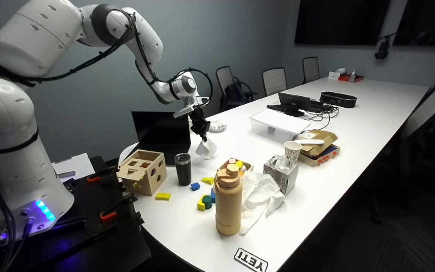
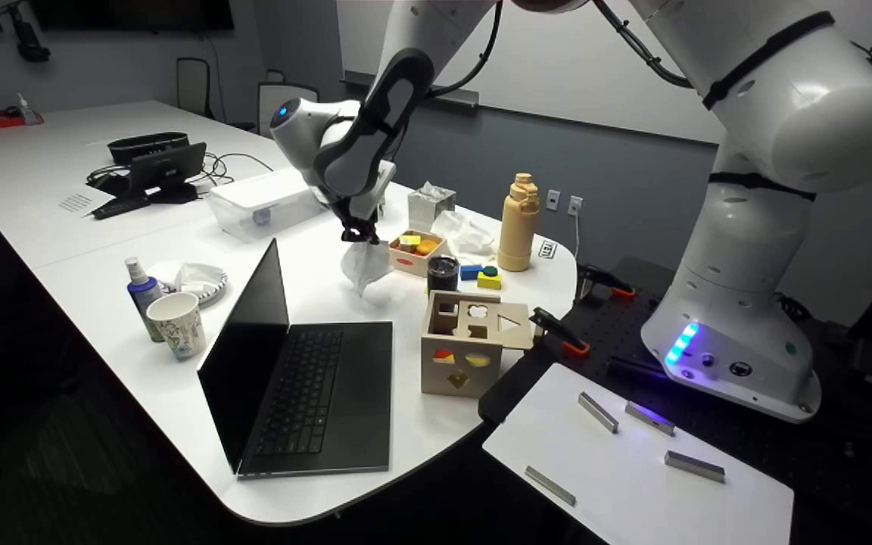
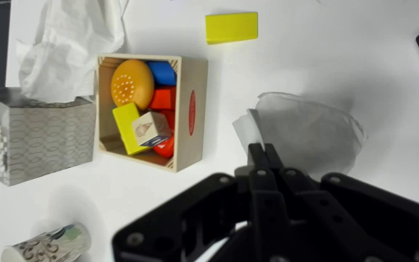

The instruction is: Use a paper towel to clean the table

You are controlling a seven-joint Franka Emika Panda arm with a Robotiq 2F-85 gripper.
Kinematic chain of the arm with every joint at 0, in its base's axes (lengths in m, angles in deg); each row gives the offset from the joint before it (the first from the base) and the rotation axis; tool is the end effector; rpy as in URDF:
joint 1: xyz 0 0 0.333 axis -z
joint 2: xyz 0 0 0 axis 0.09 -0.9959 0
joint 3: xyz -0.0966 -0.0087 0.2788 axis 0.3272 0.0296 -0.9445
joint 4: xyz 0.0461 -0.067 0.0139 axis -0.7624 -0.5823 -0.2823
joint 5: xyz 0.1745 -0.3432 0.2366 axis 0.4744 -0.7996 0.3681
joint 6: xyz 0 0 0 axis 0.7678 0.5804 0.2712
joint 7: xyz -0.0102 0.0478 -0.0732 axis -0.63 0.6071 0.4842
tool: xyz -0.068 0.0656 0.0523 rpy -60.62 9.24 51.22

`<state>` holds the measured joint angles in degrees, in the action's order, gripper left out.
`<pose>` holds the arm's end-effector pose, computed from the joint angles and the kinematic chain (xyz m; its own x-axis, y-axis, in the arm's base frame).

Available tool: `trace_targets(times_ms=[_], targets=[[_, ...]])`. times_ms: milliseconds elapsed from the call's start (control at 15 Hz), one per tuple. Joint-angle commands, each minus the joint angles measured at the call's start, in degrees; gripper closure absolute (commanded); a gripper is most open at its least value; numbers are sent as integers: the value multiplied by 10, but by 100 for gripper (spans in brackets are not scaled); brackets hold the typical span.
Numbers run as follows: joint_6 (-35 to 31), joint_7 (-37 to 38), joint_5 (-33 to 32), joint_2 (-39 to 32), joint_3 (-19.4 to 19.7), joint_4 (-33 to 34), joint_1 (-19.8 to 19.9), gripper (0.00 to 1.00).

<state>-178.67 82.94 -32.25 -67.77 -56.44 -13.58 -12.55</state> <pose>0.6725 0.1605 0.0601 0.9559 0.2543 -0.1467 0.2936 -0.8325 0.4697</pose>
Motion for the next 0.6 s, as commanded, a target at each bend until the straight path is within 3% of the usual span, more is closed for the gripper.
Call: trace_targets(times_ms=[0, 333, 533], targets=[[-14, 5, -17, -68, 24, 34, -24, 100], [-41, 6, 19, -128, 23, 85, -24, 100], [-39, 3, 103, -146, 8, 123, -2, 100]])
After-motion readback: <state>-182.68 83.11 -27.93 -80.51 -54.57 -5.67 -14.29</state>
